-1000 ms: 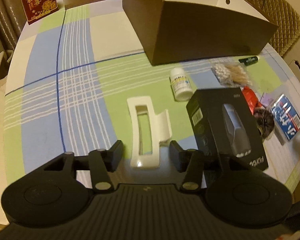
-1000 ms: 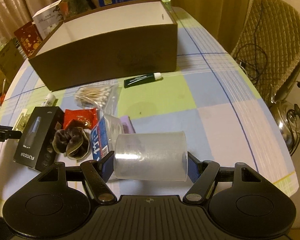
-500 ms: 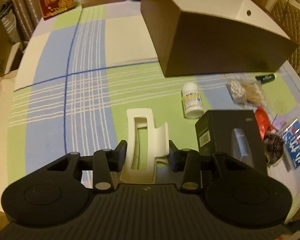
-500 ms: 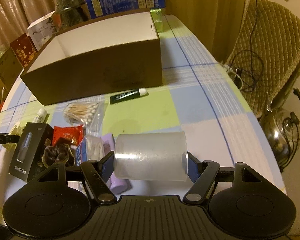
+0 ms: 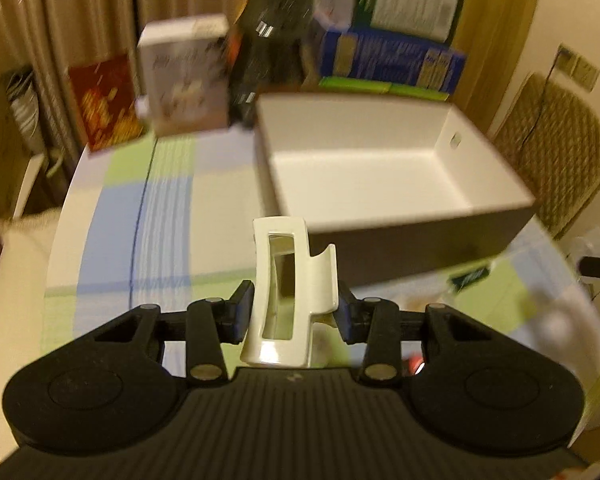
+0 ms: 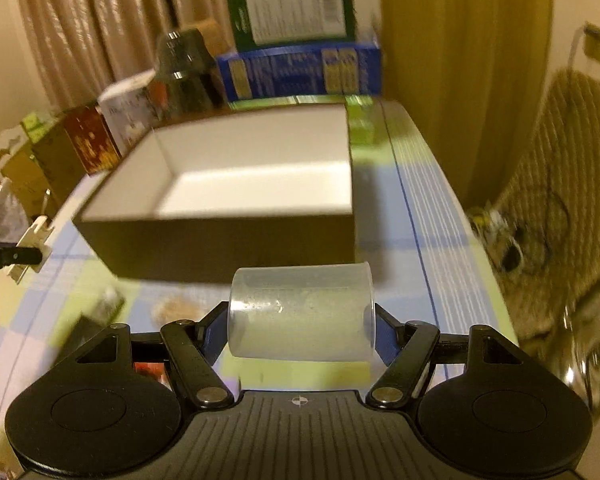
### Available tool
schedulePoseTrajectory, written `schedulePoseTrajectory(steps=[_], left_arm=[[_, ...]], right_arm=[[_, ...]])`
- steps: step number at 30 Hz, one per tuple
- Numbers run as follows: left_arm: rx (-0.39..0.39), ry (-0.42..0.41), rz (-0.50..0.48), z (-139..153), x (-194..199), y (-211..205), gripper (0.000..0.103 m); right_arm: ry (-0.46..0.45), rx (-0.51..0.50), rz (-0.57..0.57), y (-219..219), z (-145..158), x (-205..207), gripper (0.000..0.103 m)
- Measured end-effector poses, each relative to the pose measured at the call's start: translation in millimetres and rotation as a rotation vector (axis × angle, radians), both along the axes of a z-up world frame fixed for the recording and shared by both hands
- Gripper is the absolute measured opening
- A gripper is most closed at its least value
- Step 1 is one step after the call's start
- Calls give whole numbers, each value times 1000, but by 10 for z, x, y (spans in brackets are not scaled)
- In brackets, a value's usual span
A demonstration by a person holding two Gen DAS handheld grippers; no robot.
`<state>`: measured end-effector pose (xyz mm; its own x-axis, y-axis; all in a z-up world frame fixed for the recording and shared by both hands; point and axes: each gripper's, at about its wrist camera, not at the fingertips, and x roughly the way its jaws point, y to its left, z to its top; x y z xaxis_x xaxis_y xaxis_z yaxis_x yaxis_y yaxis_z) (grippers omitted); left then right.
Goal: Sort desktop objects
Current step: 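Carry the cup and white clip into the brown box with both tools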
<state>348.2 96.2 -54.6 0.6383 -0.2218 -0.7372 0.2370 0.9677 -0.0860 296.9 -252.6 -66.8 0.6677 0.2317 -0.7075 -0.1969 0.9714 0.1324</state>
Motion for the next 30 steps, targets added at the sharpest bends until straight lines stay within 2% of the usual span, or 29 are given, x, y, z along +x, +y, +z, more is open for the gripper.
schedulePoseTrajectory(steps=[5,9,18,30], left_arm=[[2,-45,-58,187,290,-326,36],[-16,-24,-102,164,643,-620,36],[-63,101,-157,-233,1432,-1104,36],[9,177,-158,-609,2012,-1336,36]], right_arm=[[-69,1,74,145,186,342,69],[-91,-1,132,317,217,692,69],[-28,28,171,469,7,1607,69],[76,-16,208,559,-430,2233,69]])
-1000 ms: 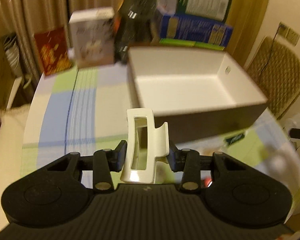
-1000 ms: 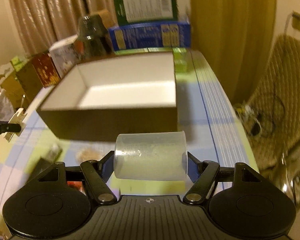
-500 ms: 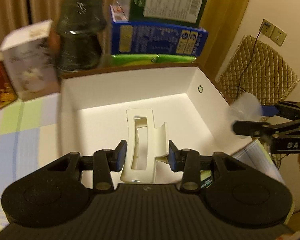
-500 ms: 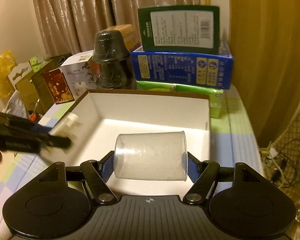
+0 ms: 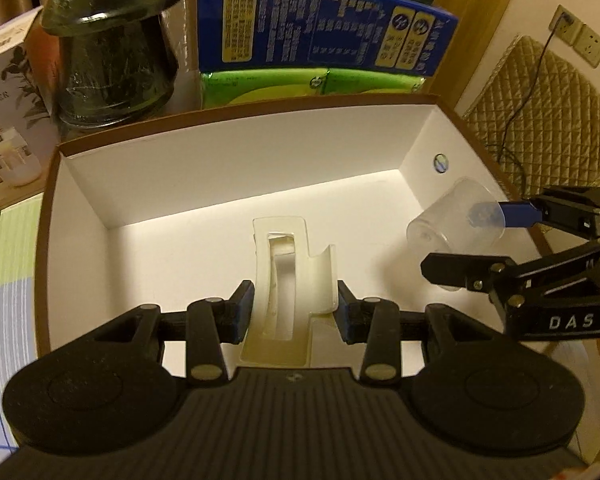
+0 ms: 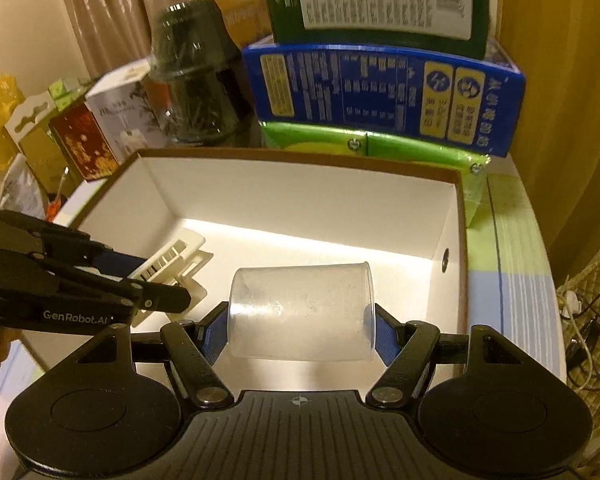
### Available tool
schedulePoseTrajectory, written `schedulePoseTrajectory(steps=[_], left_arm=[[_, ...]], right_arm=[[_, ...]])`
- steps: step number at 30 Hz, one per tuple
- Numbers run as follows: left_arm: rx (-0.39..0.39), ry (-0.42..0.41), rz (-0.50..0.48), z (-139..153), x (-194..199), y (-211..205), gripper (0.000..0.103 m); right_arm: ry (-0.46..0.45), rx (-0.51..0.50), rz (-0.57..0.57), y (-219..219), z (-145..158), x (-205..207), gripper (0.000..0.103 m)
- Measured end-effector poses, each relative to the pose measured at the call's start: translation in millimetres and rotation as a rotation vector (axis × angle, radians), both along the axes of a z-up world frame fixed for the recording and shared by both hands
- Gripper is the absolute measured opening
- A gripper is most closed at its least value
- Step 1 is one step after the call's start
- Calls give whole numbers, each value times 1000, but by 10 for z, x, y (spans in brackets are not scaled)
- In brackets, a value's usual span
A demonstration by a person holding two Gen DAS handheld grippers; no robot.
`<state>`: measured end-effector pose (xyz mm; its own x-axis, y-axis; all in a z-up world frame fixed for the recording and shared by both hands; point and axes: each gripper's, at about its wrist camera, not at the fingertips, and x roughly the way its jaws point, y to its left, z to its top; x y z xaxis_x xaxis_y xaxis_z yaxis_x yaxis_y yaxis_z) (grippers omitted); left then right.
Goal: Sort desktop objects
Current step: 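Carry the cup and white clip into the brown box with both tools, then open both tools to release the cup and clip inside the box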
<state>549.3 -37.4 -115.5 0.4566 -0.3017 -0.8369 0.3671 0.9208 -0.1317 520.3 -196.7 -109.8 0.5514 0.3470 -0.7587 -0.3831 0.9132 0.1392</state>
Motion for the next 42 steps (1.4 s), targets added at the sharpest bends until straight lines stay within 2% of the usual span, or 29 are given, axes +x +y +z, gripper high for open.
schedulePoseTrajectory(steps=[17,21,35,37,39,41,42], left_arm=[[10,63,14,-285,368,-105,35],[8,46,13,-237,370,-105,45],[61,-10,46,-85,306,68,58],[57,-21,51,-39,278,102,64],[56,-31,55,7,240,125,69],[57,-42,53,53,191,138,73],[58,-50,53,82,161,146,76]], right_arm=[[69,-30,8,99,-248,251,69],[78,-25,9,127,-266,286,69],[73,6,31,269,-256,335,69],[59,1,30,274,-236,327,69],[63,9,30,265,-218,315,75],[55,15,26,253,-187,281,87],[47,16,24,245,-161,254,89]])
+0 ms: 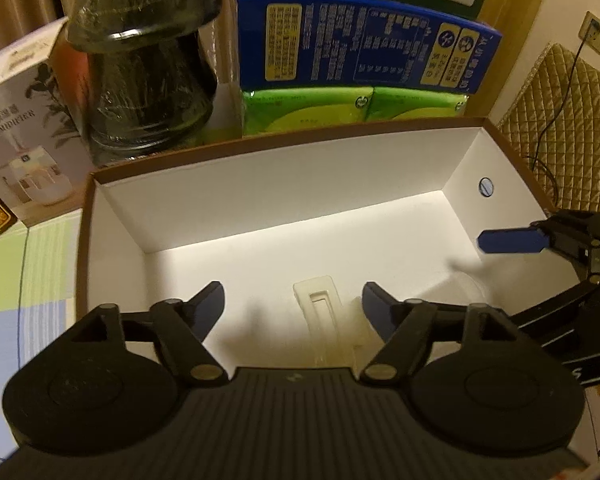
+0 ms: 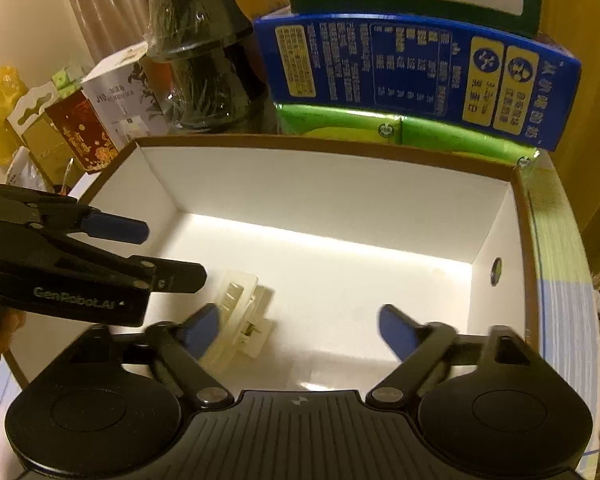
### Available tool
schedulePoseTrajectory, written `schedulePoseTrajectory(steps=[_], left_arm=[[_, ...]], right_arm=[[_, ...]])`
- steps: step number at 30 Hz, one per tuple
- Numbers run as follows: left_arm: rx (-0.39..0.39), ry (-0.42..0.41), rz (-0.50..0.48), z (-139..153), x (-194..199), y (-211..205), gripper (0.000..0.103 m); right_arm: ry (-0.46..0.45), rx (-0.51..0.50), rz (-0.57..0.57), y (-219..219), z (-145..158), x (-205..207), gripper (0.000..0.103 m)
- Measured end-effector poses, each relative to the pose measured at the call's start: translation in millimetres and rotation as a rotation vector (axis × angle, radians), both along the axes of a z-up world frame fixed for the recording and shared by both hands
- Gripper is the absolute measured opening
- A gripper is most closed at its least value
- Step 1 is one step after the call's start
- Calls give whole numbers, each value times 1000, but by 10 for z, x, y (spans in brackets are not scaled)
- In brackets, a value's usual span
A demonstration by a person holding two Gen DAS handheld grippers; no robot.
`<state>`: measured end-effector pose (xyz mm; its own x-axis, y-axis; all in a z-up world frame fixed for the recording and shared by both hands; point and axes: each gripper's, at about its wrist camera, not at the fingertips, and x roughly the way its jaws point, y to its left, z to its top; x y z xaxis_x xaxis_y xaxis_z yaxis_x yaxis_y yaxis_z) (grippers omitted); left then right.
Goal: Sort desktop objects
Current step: 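Open both tools to release the cup and clip inside the box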
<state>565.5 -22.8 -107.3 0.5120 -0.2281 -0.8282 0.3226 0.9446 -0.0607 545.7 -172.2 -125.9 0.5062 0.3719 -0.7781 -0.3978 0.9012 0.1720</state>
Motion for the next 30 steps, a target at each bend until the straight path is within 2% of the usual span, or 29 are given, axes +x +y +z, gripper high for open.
schedulePoseTrajectory(steps=[4,7,17,30], left_arm=[[13,-23,-3,98,-136,32,83],[24,-38,-5,169,-273,64,84],[28,-88,27,456,-825,243,86],[29,-128,79,746,-1533,500,88]], right_arm=[[-11,26,-12,-57,114,-133,97],[-35,40,-35,-117,215,-283,101],[-115,61,-105,-274,506,-861,101],[-173,76,-152,-304,794,-1562,101]])
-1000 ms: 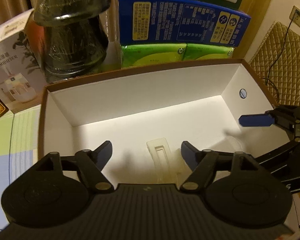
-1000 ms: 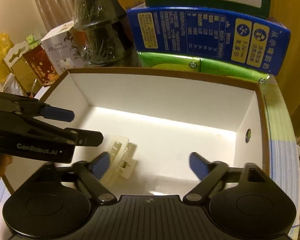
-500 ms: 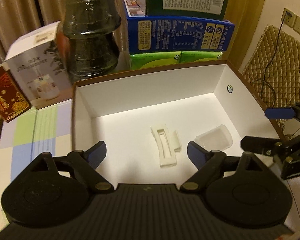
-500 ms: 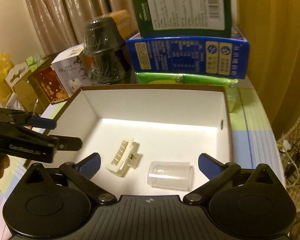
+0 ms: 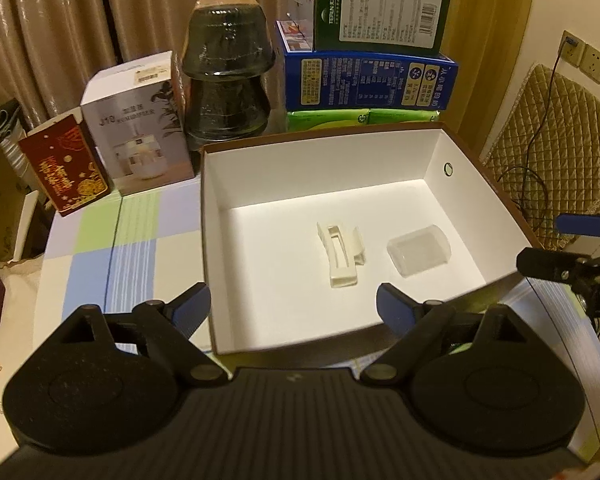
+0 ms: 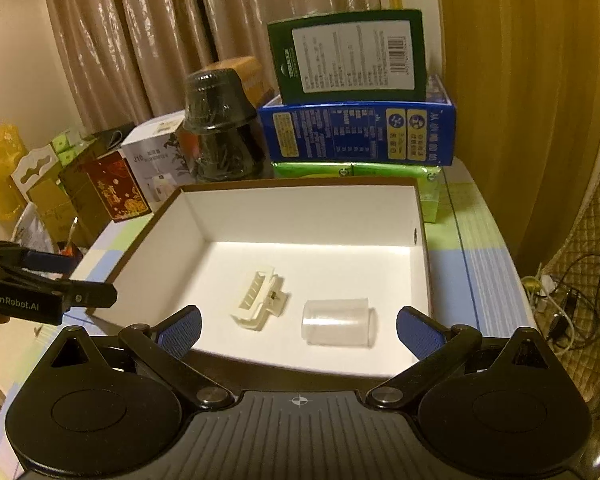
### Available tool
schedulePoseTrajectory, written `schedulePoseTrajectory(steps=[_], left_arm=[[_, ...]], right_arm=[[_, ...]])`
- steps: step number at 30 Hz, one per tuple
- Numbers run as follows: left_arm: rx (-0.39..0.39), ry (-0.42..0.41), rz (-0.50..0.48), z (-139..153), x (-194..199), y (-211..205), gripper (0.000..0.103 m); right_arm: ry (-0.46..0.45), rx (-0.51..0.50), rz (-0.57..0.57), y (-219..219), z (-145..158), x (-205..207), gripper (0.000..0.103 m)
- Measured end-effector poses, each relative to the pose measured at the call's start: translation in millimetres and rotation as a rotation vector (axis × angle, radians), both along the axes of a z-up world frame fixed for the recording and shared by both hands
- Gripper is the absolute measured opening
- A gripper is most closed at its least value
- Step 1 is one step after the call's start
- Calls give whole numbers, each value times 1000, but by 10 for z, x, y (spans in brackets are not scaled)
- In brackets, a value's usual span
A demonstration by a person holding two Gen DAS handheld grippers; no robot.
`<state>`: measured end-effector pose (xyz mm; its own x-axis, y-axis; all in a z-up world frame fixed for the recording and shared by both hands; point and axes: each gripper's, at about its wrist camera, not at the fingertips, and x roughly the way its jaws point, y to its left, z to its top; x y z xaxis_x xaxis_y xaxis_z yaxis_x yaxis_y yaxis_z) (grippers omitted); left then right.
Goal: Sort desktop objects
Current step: 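Open both tools to release the cup and clip inside the box, then move both tools back toward the remaining items on the table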
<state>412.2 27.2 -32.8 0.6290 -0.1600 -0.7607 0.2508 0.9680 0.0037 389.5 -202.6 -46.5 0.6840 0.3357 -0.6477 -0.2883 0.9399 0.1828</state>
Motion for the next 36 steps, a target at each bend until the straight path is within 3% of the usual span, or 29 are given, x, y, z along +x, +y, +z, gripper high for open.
schedulePoseTrajectory(steps=[14,36], left_arm=[[20,-17,25,113,-709,79,90],[48,31,51,-76,-1564,183,92]], right_arm=[[-36,0,-2,8,200,-692,101],[18,-24,14,-58,56,-1542,101]])
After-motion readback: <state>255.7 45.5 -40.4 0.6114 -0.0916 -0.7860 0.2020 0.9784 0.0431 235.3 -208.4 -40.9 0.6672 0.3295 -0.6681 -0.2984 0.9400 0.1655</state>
